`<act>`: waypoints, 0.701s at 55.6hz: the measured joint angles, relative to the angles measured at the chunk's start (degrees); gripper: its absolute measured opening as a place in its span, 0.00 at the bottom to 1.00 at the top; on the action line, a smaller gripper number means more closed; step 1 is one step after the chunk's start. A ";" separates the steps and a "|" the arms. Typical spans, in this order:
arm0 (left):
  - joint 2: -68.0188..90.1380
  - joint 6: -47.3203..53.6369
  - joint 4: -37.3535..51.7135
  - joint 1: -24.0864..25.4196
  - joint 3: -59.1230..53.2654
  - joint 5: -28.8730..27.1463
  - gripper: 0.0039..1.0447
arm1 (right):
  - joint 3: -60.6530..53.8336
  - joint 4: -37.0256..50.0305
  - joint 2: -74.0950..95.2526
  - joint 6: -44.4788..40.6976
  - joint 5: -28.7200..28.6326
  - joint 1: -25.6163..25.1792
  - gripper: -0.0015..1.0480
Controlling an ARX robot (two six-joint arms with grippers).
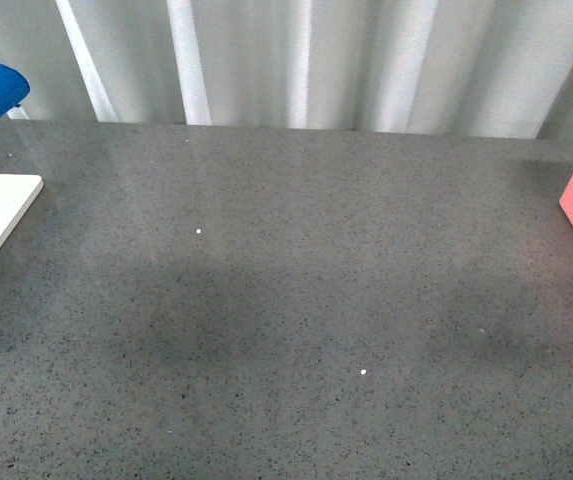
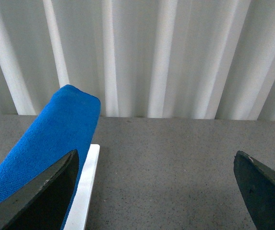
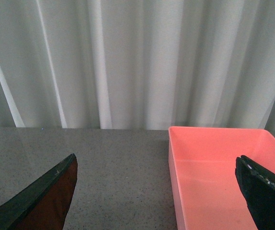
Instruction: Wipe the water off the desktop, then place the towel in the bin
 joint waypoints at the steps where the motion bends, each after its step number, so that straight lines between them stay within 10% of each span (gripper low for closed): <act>1: 0.00 0.00 0.00 0.00 0.00 0.00 0.94 | 0.00 0.00 0.00 0.00 0.00 0.00 0.93; 18: 0.26 -0.15 -0.31 -0.02 0.11 -0.13 0.94 | 0.00 0.00 0.00 0.00 0.00 0.00 0.93; 24: 13.68 -8.02 -15.04 0.37 6.49 1.79 0.94 | 0.00 0.00 0.00 0.00 -0.02 0.02 0.93; 39: 51.78 1.22 7.28 1.90 24.33 5.95 0.94 | 0.00 0.00 0.00 0.00 0.00 0.00 0.93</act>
